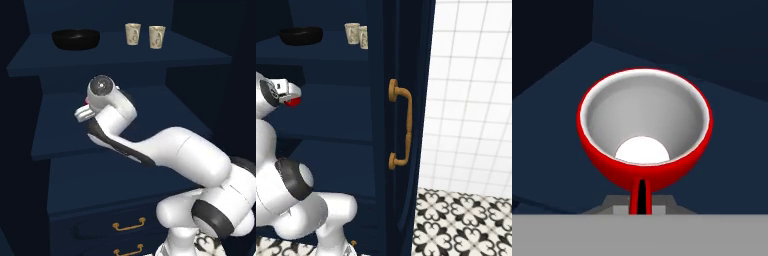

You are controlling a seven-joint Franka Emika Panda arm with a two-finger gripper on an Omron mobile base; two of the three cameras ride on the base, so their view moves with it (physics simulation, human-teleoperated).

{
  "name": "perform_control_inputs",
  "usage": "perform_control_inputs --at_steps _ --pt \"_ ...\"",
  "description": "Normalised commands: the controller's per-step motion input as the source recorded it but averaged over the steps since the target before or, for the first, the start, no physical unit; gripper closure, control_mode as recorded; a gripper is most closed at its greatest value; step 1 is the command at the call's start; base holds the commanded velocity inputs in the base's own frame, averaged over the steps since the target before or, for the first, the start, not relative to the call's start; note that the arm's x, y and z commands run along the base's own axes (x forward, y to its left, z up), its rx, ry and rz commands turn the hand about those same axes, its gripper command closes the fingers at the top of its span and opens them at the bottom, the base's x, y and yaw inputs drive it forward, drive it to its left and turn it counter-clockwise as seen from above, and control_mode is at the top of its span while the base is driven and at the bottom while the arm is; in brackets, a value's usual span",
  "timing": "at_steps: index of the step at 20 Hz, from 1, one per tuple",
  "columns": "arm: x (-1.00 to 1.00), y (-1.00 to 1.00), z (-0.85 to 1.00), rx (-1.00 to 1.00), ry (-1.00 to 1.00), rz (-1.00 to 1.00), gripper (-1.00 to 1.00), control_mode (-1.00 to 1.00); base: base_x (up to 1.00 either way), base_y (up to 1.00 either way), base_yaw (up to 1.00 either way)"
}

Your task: Gather all objects into one cabinet and sort the glasses and bowls to opposite sides.

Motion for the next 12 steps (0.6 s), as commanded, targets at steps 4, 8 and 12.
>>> perform_control_inputs --at_steps 4,8,12 --pt "-0.95 -0.73 0.85 0.00 0.00 0.00 1.00 -1.00 0.00 0.00 0.00" --pt "-0.87 -0.80 0.81 0.00 0.00 0.00 1.00 -1.00 0.00 0.00 0.00" --pt "-0.50 -0.83 0.86 0.05 -0.13 0.00 1.00 -1.00 0.00 0.00 0.00"
